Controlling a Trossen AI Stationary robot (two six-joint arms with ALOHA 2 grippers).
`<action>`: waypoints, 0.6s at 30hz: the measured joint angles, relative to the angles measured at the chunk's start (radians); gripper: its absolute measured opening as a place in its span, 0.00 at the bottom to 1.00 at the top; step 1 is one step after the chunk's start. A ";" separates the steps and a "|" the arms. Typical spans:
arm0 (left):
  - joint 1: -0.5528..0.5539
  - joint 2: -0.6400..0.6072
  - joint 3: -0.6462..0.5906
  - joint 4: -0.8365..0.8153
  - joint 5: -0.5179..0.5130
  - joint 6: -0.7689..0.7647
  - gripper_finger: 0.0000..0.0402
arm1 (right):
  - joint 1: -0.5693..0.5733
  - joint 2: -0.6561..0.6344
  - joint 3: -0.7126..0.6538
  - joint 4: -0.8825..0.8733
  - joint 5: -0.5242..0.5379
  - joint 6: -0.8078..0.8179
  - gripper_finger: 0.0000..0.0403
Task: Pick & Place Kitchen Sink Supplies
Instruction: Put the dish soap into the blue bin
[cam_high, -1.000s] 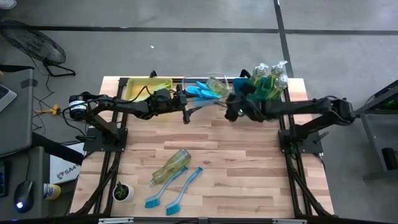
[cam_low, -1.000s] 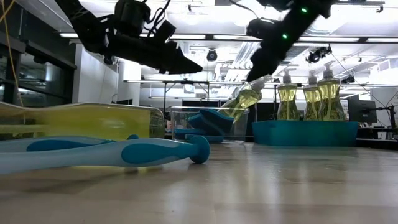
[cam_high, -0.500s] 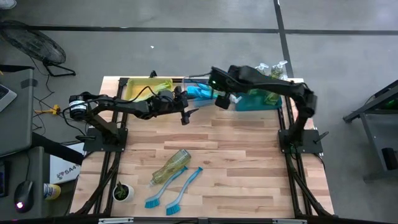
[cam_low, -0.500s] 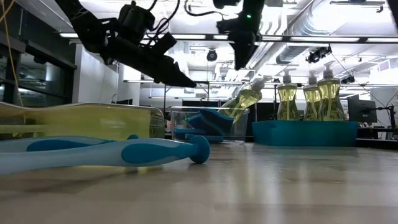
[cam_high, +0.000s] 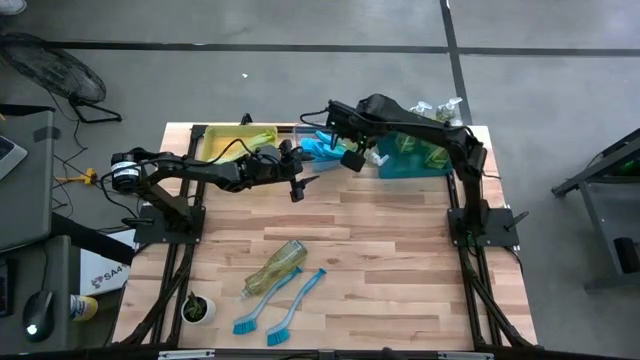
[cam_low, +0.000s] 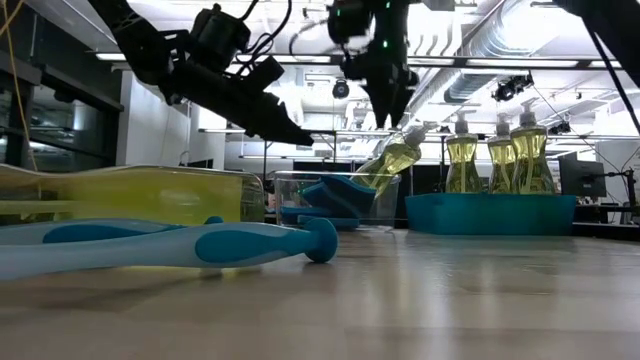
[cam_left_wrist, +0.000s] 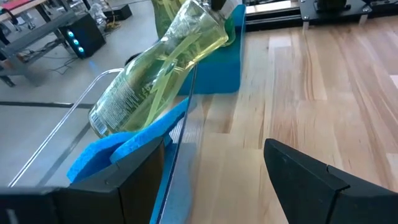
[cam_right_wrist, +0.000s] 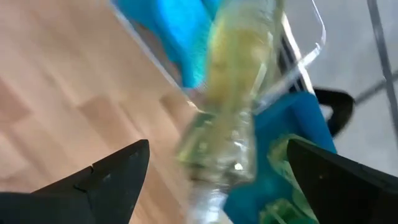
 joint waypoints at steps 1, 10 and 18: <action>0.000 0.000 0.000 0.001 0.000 0.000 0.67 | -0.010 0.010 0.000 -0.006 0.011 -0.005 0.93; 0.000 0.000 0.000 -0.008 0.002 -0.008 0.67 | -0.071 0.070 -0.001 0.008 -0.033 -0.016 0.93; 0.000 0.000 0.000 -0.008 0.002 -0.008 0.67 | -0.074 0.096 -0.001 -0.034 -0.095 -0.007 0.93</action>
